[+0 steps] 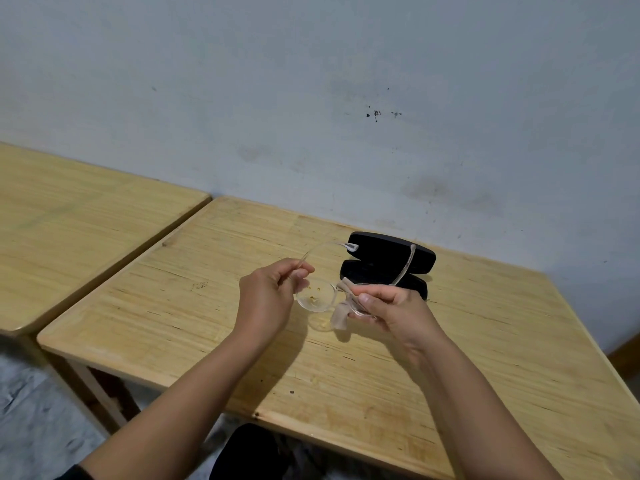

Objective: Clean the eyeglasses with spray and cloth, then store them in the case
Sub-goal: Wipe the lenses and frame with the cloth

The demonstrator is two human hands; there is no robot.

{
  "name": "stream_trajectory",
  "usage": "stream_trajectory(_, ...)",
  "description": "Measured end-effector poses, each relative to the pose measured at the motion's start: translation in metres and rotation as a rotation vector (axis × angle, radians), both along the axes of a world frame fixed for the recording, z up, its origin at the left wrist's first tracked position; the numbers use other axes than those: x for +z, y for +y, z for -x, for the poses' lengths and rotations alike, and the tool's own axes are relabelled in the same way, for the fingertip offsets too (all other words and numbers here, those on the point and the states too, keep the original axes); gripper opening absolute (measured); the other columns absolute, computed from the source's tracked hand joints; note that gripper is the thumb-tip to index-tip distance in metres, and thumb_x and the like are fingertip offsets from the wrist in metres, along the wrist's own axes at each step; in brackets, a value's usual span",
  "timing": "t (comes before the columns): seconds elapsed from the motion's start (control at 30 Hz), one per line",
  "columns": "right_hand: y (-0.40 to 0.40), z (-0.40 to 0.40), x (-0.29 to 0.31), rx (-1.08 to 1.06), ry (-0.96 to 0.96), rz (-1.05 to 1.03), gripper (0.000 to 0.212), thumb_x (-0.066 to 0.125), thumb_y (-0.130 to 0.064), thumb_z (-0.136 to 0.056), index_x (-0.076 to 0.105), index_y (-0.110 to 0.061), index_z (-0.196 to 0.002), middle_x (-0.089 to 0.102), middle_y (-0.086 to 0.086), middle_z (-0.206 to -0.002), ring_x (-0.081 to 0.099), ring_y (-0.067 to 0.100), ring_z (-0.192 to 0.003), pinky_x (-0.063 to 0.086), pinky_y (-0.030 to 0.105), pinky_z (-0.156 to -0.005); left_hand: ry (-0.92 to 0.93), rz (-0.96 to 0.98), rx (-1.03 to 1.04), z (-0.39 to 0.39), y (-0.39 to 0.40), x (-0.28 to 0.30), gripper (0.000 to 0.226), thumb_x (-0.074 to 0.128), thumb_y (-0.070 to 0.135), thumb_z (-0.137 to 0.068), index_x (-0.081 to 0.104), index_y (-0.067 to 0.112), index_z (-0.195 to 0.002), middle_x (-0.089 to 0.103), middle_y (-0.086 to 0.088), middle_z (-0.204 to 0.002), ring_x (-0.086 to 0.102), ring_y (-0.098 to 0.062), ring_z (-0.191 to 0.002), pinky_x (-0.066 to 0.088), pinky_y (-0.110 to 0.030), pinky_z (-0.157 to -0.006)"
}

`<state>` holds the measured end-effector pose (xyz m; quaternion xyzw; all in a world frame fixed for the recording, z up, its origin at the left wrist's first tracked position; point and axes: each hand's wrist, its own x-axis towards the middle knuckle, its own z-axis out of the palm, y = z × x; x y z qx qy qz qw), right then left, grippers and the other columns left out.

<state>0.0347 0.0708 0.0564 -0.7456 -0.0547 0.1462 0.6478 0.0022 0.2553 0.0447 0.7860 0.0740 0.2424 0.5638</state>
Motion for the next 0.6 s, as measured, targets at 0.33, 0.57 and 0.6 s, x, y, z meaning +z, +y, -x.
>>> stream_trajectory(0.33,-0.009,0.001,0.004,-0.121,-0.054,0.1,0.023,0.062,-0.003,-0.085,0.073,-0.02,-0.076,0.074,0.003,-0.084,0.068,0.0,-0.065,0.054,0.014,-0.064,0.074,-0.072,-0.047,0.003,0.004,0.004,0.02,0.054,0.013,-0.091,0.069,0.02,-0.081,0.072,0.001,-0.074,0.067,0.001,-0.072,0.046,-0.004,-0.059)
stream_trajectory(0.57,0.024,0.018,-0.011,-0.809,-0.265,-0.228,0.02,0.058,-0.012,-0.089,0.071,-0.018,-0.103,0.064,-0.004,-0.062,0.048,0.004,-0.052,0.04,0.008,-0.048,-0.049,-0.142,-0.131,0.011,-0.015,-0.002,0.034,0.054,0.004,-0.089,0.066,0.03,-0.07,0.073,0.006,-0.083,0.068,-0.005,-0.081,0.057,-0.032,-0.078)
stream_trajectory(0.6,0.026,0.018,-0.007,-0.829,-0.276,-0.289,0.021,0.058,-0.01,-0.089,0.07,-0.016,-0.105,0.067,-0.005,-0.065,0.052,0.001,-0.053,0.04,0.005,-0.048,-0.082,-0.144,-0.142,0.011,-0.018,-0.001,0.032,0.054,0.002,-0.089,0.066,0.027,-0.072,0.073,0.003,-0.083,0.069,-0.007,-0.083,0.057,-0.035,-0.079)
